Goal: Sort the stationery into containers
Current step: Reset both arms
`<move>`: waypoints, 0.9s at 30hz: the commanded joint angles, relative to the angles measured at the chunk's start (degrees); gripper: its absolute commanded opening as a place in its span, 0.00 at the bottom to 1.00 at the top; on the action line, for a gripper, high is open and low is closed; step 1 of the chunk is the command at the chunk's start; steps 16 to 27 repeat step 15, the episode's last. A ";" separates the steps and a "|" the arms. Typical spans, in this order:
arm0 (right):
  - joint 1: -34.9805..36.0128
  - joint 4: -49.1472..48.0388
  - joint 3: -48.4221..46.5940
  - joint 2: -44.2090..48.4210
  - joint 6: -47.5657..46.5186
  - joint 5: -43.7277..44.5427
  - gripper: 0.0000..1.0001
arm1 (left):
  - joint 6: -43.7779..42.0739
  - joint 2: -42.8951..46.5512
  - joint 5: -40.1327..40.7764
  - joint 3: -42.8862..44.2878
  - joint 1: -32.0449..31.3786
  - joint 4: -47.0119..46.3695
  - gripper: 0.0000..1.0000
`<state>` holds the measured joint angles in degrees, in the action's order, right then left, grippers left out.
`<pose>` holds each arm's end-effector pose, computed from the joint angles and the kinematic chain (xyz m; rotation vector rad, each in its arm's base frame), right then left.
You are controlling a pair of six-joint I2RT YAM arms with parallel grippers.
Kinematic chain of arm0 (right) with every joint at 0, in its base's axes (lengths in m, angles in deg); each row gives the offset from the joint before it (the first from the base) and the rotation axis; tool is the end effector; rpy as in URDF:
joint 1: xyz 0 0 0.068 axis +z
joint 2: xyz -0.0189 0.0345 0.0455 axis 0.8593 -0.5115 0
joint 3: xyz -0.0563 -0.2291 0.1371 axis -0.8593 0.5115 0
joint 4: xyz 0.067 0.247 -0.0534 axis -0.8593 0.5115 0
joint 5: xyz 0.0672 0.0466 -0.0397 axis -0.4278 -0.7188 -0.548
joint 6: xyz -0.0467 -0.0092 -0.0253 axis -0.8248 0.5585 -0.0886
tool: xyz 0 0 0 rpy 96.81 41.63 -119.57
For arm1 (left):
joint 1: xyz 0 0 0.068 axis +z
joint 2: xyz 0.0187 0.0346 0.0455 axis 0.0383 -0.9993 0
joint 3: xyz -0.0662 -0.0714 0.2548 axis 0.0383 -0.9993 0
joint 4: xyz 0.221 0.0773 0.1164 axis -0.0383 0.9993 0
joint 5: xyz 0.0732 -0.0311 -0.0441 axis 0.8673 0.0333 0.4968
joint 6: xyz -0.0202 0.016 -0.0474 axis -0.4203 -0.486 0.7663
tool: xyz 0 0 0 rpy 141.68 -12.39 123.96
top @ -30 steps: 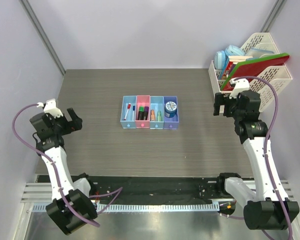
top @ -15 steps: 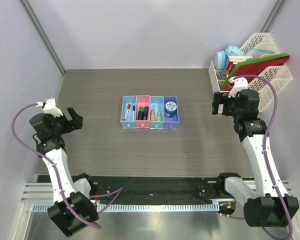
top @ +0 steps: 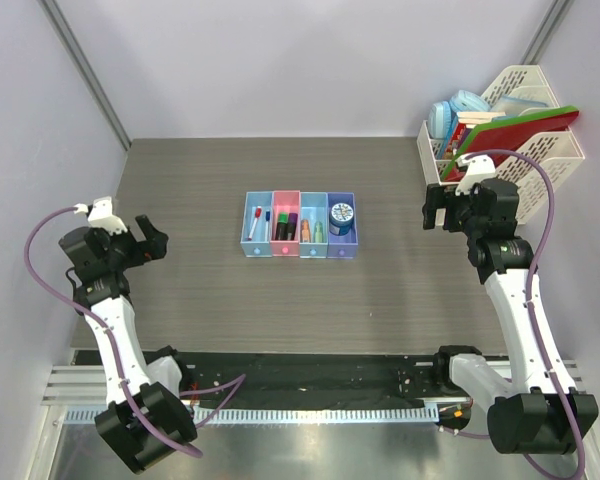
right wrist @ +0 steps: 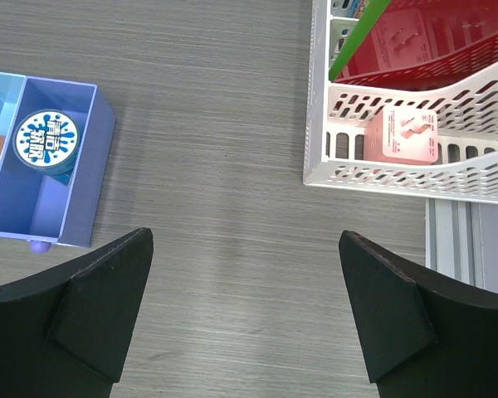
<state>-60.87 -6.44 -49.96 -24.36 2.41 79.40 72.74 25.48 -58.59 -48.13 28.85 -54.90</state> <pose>0.2158 -0.0034 0.3441 -0.1275 1.9969 -0.0071 0.1739 0.0835 0.2860 -0.2596 1.9767 -0.2308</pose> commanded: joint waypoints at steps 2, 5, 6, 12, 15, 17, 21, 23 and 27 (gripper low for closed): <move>-0.13 -2.39 0.51 0.35 0.07 -0.94 1.00 | 0.49 -0.18 -1.49 -0.19 0.42 -2.33 1.00; -0.13 -2.21 0.42 0.35 0.07 -1.20 1.00 | 0.57 -0.18 -1.75 -0.19 0.33 -2.33 1.00; -0.13 -2.30 0.42 0.35 0.07 -1.37 1.00 | 0.57 -0.18 -1.75 -0.19 0.42 -2.33 1.00; -0.13 -2.21 0.60 0.09 -0.02 -1.90 0.99 | 0.57 -0.36 -2.02 -0.28 0.42 -2.15 1.00; -0.13 -2.21 0.51 0.44 -0.02 -2.16 1.00 | 0.57 -0.45 -2.02 -0.19 0.33 -2.24 1.00; -0.13 -2.21 0.51 0.44 -0.02 -2.16 1.00 | 0.57 -0.45 -2.02 -0.19 0.33 -2.24 1.00; -0.13 -2.21 0.51 0.44 -0.02 -2.16 1.00 | 0.57 -0.45 -2.02 -0.19 0.33 -2.24 1.00; -0.13 -2.21 0.51 0.44 -0.02 -2.16 1.00 | 0.57 -0.45 -2.02 -0.19 0.33 -2.24 1.00; -0.13 -2.21 0.51 0.44 -0.02 -2.16 1.00 | 0.57 -0.45 -2.02 -0.19 0.33 -2.24 1.00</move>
